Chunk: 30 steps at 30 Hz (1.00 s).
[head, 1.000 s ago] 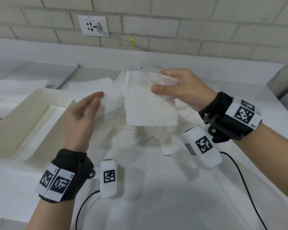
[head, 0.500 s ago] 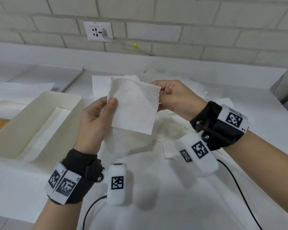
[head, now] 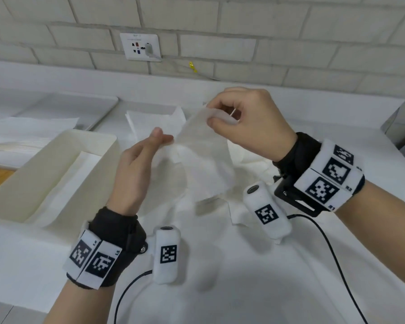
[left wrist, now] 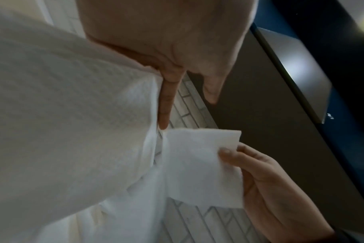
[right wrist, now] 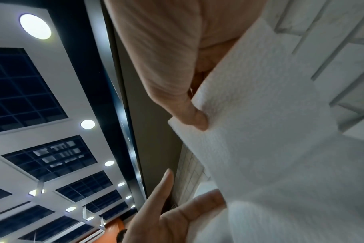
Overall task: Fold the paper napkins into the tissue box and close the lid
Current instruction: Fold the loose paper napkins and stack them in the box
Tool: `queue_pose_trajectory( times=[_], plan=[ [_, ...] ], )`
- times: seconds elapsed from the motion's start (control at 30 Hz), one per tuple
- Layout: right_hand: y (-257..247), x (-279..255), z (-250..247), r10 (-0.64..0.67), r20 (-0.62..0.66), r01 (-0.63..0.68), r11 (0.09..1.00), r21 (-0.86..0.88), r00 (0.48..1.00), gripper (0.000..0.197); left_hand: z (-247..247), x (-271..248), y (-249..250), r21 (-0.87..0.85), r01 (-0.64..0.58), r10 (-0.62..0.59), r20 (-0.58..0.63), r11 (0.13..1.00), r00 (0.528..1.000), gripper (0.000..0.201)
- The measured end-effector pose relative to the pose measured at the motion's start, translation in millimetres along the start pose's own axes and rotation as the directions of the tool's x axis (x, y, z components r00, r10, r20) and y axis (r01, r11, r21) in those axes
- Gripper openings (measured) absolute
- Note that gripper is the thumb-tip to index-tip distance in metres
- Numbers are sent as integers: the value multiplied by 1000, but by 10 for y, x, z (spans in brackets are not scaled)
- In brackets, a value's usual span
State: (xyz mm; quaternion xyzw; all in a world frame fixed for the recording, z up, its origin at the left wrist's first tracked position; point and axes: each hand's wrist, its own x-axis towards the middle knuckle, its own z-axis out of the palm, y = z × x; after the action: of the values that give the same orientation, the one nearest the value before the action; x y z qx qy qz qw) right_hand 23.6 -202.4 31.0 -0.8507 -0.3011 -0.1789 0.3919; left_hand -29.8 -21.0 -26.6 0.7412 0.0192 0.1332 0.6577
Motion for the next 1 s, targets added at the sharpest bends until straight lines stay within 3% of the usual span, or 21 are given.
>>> queue_pose_trajectory(
  times=[0.13,0.27,0.4,0.5,0.57,0.67,0.77,0.93,1.0],
  plan=[
    [-54,7,-20,61,128,-77,990,122,990,7,71,-22,20,31,-17,12,151,999,988,44],
    [-88,44,-101,46,239,-84,985,152,970,5,90,-45,-43,56,-200,190,137,978,972,24],
    [-71,108,-137,-17,306,-66,964,259,952,8,100,-94,-106,83,-369,352,169,926,921,16],
    [-44,152,-113,-46,408,-82,953,292,912,8,123,-116,-111,146,-459,428,201,877,881,26],
    [-32,179,-94,-49,469,-104,950,295,882,11,124,-118,-145,147,-478,444,215,866,870,21],
    [-41,212,-57,-20,521,-144,952,271,853,5,107,-124,-175,128,-475,438,239,870,867,18],
    [-42,228,-37,1,504,-153,953,261,864,15,109,-151,-167,72,-412,384,245,908,890,6],
    [-92,251,-12,20,404,-106,976,190,914,8,114,-184,-172,-220,-196,245,221,955,944,52],
    [-127,253,22,6,376,-63,988,140,927,13,99,-172,-172,-227,-99,157,253,969,955,61]
  ],
)
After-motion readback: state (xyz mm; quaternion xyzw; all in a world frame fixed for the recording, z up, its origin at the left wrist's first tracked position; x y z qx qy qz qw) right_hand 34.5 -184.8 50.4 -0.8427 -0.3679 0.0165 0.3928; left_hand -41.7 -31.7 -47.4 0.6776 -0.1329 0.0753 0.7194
